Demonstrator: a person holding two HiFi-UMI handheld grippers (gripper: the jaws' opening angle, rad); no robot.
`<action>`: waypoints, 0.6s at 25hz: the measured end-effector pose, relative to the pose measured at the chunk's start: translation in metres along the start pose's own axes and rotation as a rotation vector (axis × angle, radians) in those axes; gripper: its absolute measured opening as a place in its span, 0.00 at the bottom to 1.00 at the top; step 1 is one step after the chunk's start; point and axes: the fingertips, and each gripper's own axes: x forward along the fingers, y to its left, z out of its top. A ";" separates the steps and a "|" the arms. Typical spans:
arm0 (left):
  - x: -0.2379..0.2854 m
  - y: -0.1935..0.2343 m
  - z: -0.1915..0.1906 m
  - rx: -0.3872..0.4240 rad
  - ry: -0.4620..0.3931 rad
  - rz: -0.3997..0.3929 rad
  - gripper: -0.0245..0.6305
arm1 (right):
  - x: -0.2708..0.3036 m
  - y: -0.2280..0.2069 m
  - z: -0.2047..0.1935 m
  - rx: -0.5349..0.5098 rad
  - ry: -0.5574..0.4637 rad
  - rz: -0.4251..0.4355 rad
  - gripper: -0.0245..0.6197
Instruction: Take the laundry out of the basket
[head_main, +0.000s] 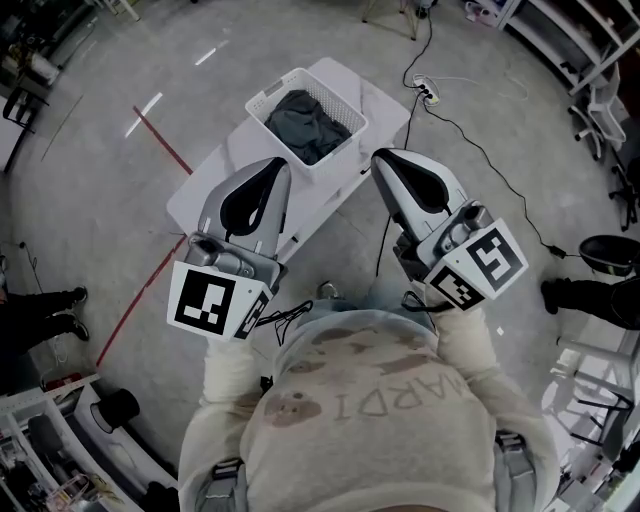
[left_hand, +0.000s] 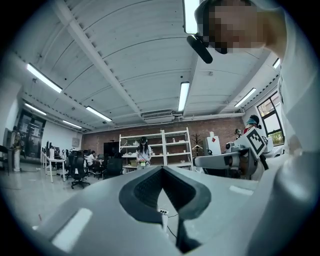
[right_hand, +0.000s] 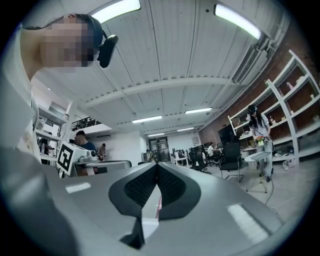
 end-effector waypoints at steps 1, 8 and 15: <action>-0.001 0.006 -0.001 -0.007 -0.001 0.000 0.04 | 0.004 0.001 0.000 -0.005 0.007 -0.003 0.08; -0.003 0.032 -0.003 -0.035 -0.013 0.021 0.04 | 0.026 -0.007 -0.003 -0.007 0.030 -0.018 0.08; 0.008 0.066 -0.011 -0.035 0.004 0.095 0.04 | 0.068 -0.028 -0.012 -0.001 0.052 0.041 0.08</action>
